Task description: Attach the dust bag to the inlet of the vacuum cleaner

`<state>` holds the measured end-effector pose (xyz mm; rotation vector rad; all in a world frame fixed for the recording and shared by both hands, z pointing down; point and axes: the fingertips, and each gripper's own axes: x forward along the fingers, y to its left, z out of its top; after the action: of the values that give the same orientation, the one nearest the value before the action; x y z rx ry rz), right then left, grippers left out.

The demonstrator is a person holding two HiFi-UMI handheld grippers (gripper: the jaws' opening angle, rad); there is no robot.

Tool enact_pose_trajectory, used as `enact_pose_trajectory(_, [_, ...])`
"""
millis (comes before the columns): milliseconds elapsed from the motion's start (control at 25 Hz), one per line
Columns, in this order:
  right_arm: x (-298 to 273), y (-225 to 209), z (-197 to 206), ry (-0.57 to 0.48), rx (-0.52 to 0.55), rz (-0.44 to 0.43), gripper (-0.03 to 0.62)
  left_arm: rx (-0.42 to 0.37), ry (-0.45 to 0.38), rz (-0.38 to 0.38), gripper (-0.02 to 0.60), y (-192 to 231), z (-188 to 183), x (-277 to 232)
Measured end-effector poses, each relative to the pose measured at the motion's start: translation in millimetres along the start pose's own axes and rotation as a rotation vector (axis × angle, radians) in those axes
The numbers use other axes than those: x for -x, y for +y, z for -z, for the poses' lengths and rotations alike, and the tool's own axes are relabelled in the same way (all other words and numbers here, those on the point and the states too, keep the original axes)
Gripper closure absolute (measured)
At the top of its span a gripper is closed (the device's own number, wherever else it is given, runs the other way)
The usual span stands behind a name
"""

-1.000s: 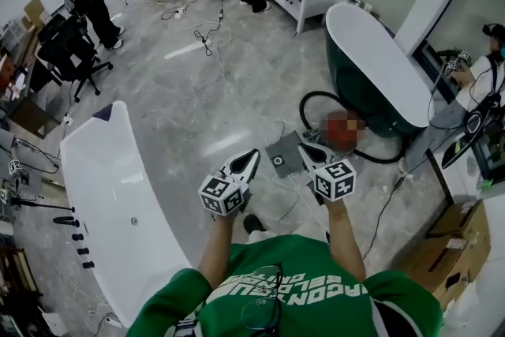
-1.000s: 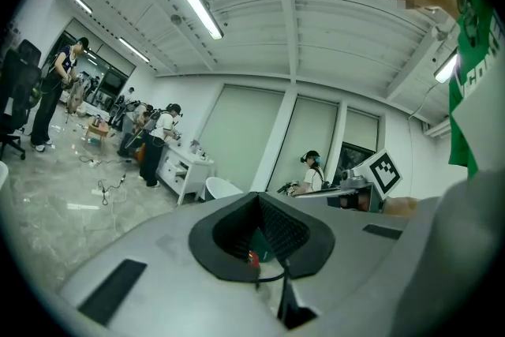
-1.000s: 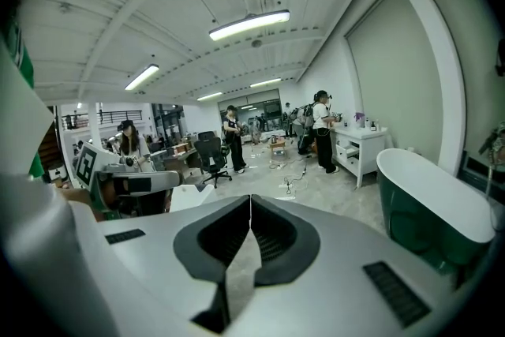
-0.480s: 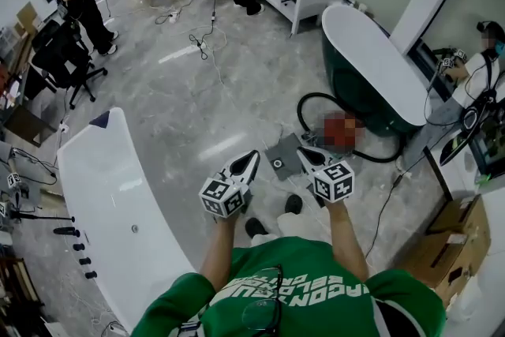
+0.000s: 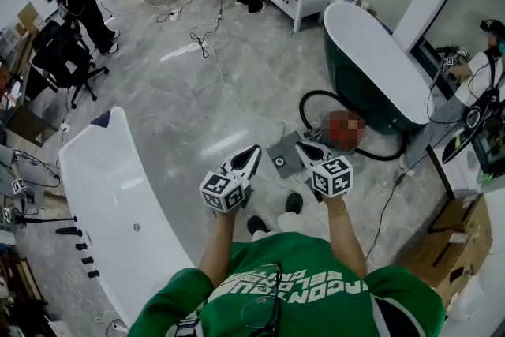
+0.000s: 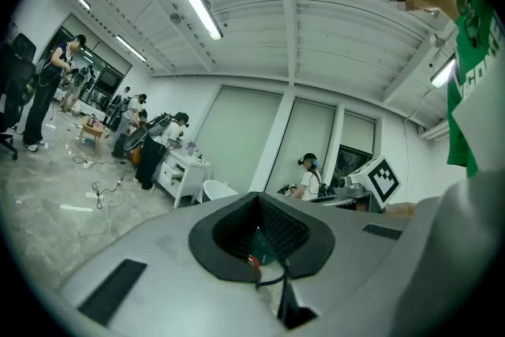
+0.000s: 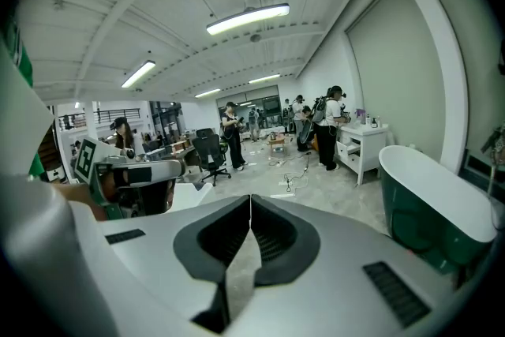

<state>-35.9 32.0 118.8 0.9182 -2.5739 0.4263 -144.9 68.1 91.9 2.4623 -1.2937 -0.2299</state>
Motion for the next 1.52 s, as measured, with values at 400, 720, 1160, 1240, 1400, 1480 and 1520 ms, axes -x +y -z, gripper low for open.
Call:
enact_pose_trajectory(400, [-3.4,-16.8,44.8,0.01,-0.073,0.04,0.583,-0.009,0.113,0.005,0.577,19.6,44.4,-20.6])
enact_pose_trajectory(720, [-22.5,-41.3,134.1,0.124,-0.13,0.051,0.585,0.058,0.257,0.008,0.577,52.3,126.6,-42.0])
enact_pose_trajectory(1160, [-65.5,-112.1,215.0,0.203,-0.191,0.052,0.584,0.079,0.386,0.048,0.577,76.4,214.5,-107.9])
enact_pose_trajectory(1240, [-75.7,-124.1,225.1,0.216,-0.202,0.038,0.583,0.081,0.401,0.046,0.577,81.0,227.4,-121.8])
enact_pose_trajectory(1400, [-98.5,-148.3,242.6,0.245,-0.207,-0.001,0.585,0.09,0.427,0.038,0.577,95.1,253.9,-150.0])
enact_pose_trajectory(1480, [-112.7,-161.7,252.4,0.256,-0.205,-0.022,0.583,0.093,0.437,0.034,0.577,104.9,268.6,-165.2])
enact_pose_trajectory(1520, [-120.8,-169.1,257.7,0.26,-0.204,-0.032,0.585,0.092,0.442,0.034,0.577,110.4,276.6,-173.2])
